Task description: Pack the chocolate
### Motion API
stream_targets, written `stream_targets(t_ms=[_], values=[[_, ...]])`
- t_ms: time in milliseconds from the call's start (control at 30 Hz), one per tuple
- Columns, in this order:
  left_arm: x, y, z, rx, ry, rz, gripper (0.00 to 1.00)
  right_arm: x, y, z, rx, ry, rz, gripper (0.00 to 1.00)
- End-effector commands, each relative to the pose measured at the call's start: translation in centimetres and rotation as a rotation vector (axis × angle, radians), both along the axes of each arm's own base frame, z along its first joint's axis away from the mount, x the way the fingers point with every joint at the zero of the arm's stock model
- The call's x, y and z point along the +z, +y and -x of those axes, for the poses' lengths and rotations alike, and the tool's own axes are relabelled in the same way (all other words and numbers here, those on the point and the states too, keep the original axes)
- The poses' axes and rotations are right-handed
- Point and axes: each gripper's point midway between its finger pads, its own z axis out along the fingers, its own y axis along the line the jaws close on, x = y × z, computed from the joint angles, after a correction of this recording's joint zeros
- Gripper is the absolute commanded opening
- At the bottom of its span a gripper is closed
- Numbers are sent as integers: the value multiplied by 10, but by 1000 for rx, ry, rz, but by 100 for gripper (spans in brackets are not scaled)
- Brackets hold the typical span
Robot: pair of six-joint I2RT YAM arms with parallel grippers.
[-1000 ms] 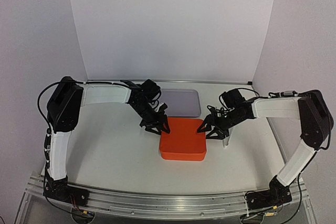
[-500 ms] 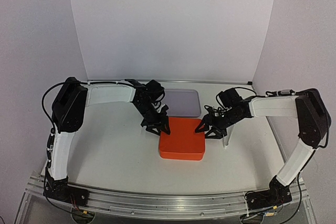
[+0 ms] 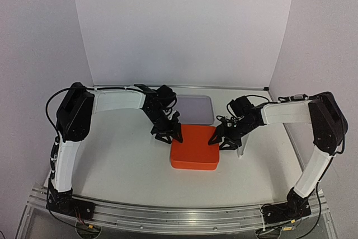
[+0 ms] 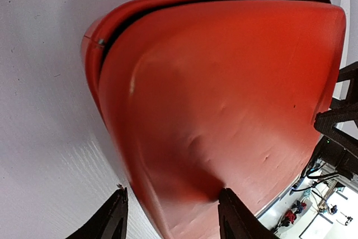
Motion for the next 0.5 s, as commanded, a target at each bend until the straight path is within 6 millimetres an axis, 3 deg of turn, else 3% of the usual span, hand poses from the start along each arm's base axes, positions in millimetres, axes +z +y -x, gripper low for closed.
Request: stream_targets(t_ms=[0,300,467], values=[[7,-3,-18,35,-79,-29,58,20,4,-11,18,-67,0,57],[29,4,-32,76,-147,22,87,40,1,-7,51,-124,-6,66],[32,6,-37,84,-148,56,91,36,-1,-9,47,-125,16,66]])
